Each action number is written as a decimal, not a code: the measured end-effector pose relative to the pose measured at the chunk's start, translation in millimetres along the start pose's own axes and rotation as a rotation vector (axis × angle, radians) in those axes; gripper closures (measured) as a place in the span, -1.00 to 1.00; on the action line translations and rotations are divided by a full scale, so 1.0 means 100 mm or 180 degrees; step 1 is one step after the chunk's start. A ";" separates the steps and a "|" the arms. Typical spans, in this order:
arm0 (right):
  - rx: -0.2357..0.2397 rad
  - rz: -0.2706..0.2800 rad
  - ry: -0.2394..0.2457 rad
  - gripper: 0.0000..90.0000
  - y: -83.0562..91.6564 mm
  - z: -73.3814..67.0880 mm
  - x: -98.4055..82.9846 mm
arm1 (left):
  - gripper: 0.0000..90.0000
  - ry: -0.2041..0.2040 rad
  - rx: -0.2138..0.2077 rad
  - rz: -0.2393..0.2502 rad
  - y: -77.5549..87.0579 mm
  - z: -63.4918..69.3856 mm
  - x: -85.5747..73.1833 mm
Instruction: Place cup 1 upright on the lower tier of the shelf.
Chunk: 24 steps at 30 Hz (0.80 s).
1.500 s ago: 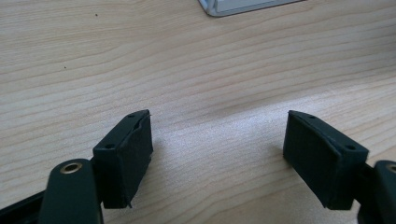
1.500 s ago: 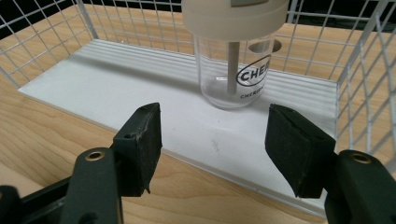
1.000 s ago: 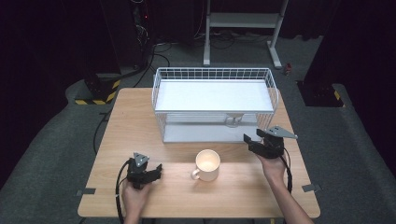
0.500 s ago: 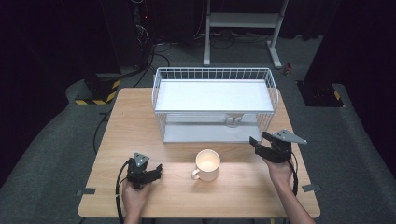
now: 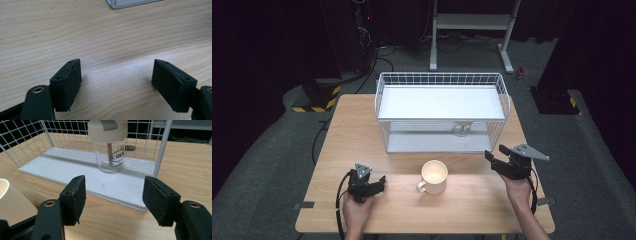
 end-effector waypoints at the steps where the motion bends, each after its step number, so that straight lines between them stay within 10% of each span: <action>1: 0.0002 0.0003 0.0002 -0.22 0.01 0.00 -0.01 | -0.47 0.0004 0.0003 0.0001 0.00 0.00 0.00; 24: -0.0100 -0.0024 -0.0061 -0.27 0.23 0.10 -0.29 | -0.47 0.0004 0.0004 0.0002 0.00 0.00 0.00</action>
Point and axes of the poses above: each handheld gripper's, and its own axes: y roughly backward along the jaws, x roughly out of its top, z roughly to its right, the point moved 2 cm from there along -y, roughly forward along the jaws, and after that the axes turned 11 degrees about x, right-handed, at the moved point
